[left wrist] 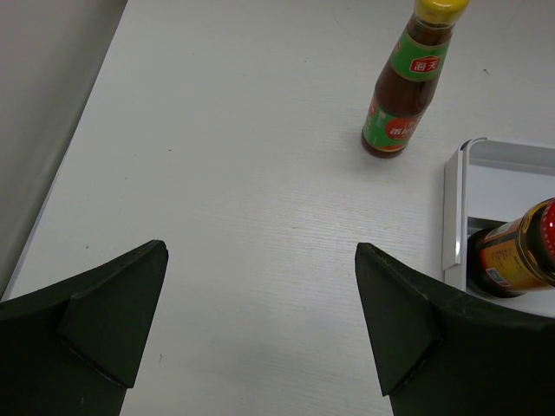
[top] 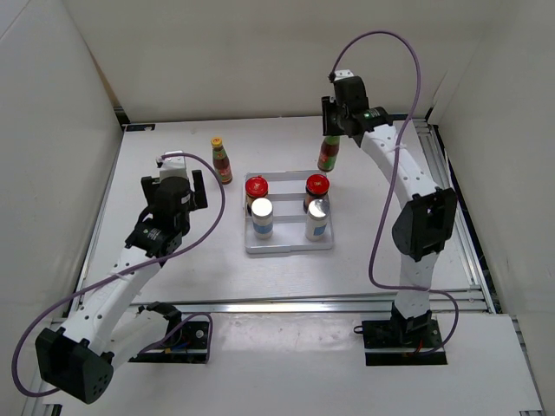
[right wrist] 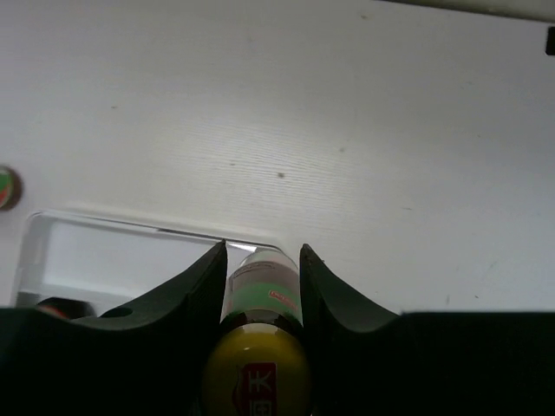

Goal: Organize the condiment bottles

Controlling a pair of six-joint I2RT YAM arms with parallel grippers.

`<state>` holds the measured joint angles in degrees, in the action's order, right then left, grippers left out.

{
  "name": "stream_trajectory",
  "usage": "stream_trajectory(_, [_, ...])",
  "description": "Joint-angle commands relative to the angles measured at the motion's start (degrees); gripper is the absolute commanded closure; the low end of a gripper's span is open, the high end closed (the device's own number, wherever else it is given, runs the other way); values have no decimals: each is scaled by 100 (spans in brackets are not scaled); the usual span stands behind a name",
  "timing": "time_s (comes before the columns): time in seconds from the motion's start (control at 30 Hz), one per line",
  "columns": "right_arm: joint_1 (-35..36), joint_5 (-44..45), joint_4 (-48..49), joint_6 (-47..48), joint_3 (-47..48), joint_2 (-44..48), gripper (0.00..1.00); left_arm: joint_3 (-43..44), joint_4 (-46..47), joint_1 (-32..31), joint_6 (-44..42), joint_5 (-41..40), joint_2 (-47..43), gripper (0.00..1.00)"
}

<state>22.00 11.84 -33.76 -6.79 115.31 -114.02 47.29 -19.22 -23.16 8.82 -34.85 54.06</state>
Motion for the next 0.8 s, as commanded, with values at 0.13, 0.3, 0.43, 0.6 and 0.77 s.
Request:
stream_trajectory(0.13, [252,-664,194,46,176,574,100,-9,33,-22,15,-31,-36,0])
stream_trajectory(0.3, [304,-876,54,46,247,460,100,-9,33,-22,15,-31,17,0])
stream_trajectory(0.43, [305,-1148,1,-7,247,302,100,-9,33,-22,15,-31,17,0])
stream_trajectory(0.6, [305,-1279,184,-68,19,108,100,-9,33,-22,15,22,17,0])
stream_trajectory(0.77, [305,-1280,300,-68,-122,-138,100,-9,33,-22,67,22,17,0])
